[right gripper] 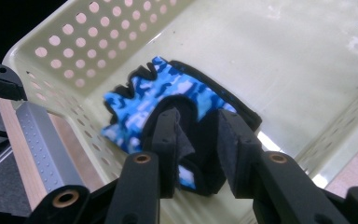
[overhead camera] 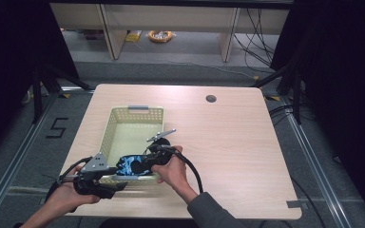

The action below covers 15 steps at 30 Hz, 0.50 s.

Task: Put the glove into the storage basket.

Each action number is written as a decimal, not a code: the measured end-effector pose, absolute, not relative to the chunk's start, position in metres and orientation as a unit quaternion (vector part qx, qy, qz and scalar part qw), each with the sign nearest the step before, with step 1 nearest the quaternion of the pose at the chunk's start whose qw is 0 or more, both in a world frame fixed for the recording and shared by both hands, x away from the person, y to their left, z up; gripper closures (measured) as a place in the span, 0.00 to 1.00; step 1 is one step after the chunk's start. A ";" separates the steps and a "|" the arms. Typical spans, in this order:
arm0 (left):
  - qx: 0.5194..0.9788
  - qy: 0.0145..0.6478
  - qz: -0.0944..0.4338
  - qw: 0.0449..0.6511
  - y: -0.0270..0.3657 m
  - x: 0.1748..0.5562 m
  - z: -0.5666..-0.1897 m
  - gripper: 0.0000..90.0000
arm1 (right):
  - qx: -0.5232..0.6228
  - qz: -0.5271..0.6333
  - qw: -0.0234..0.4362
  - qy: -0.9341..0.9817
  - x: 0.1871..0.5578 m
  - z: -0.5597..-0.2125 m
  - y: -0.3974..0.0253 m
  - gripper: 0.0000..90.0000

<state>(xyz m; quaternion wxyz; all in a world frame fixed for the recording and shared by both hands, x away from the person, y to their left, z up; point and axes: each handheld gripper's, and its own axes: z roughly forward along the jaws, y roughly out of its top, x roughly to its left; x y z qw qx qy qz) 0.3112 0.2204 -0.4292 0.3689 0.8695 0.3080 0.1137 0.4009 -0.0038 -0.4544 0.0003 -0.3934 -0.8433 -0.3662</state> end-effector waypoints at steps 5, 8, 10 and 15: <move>0.865 0.315 0.114 0.373 0.220 0.310 -0.428 0.40 | -0.387 -0.374 -0.007 -0.843 0.402 -0.451 -0.003 0.77; 0.864 0.317 0.114 0.374 0.220 0.310 -0.428 0.40 | -0.377 -0.381 -0.007 -0.844 0.403 -0.451 -0.003 0.77; 0.867 0.313 0.115 0.371 0.221 0.311 -0.428 0.39 | -0.380 -0.379 -0.003 -0.844 0.403 -0.451 -0.002 0.77; 0.864 0.316 0.116 0.375 0.221 0.312 -0.429 0.37 | -0.370 -0.388 -0.004 -0.844 0.404 -0.450 -0.004 0.73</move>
